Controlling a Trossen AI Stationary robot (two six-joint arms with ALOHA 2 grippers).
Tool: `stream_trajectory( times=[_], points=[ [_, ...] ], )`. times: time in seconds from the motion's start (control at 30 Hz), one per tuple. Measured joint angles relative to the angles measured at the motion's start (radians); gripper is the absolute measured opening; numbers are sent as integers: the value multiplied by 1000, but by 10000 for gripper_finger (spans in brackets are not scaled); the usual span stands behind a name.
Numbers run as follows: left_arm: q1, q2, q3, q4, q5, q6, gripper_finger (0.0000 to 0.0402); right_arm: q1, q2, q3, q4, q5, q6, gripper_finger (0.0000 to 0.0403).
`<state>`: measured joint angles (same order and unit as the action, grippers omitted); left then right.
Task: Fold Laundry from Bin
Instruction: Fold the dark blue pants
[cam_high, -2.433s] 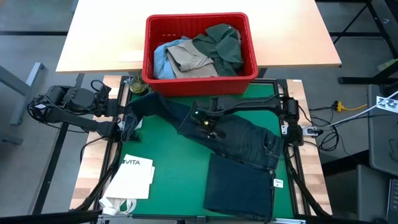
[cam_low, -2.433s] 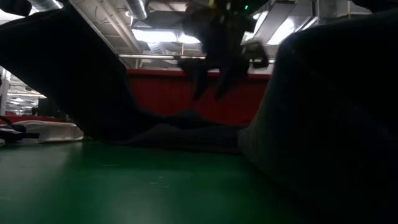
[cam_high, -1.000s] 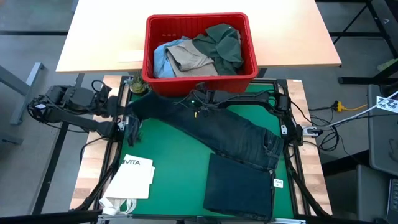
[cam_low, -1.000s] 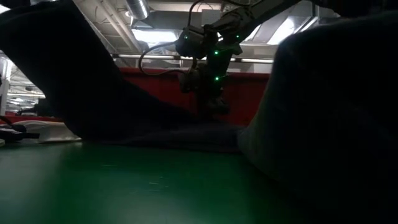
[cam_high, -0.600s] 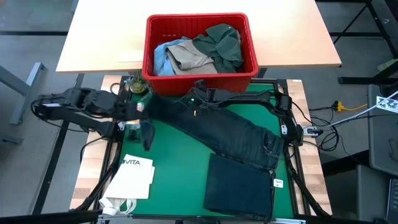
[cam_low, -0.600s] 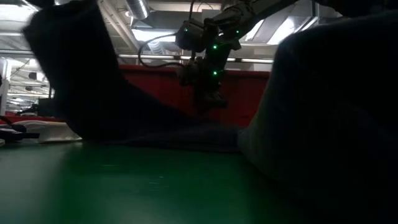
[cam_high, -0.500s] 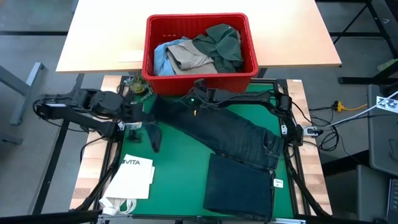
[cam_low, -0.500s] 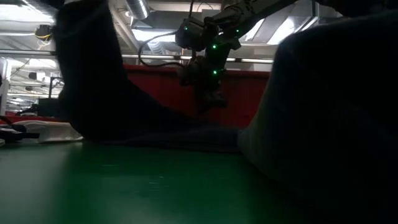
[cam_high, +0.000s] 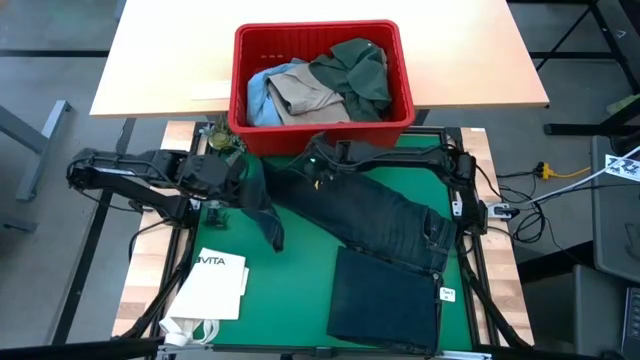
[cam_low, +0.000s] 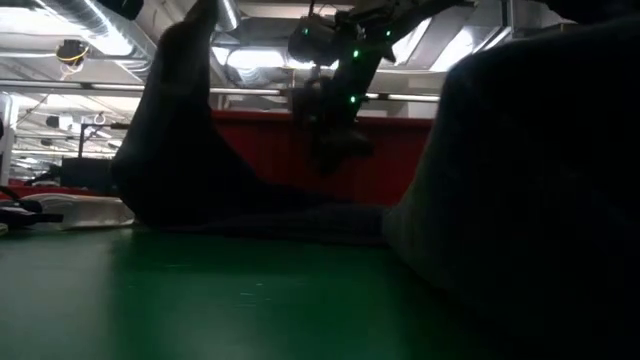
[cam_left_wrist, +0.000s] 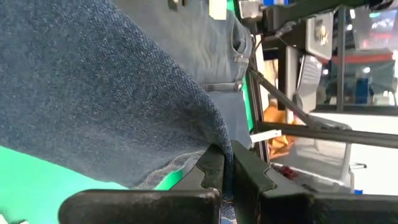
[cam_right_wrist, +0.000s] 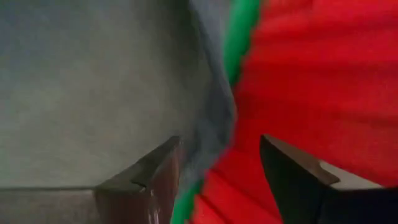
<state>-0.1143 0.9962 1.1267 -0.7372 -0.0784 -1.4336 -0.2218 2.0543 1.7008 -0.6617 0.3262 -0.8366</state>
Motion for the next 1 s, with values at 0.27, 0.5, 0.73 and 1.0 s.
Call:
stream_trajectory(
  times=[0.27,0.5,0.73,1.0],
  points=[
    [0,-49,0,-2,13,31,9,53,-22,-1,17,-309,1,218],
    [0,-62,0,-3,-5,56,9,97,12,-39,246,-448,2,218],
    [-10,-62,0,31,-3,56,9,87,86,-52,418,-308,2,218],
    [-46,-61,0,67,-11,55,9,35,139,-52,510,-66,1,218]
  ],
)
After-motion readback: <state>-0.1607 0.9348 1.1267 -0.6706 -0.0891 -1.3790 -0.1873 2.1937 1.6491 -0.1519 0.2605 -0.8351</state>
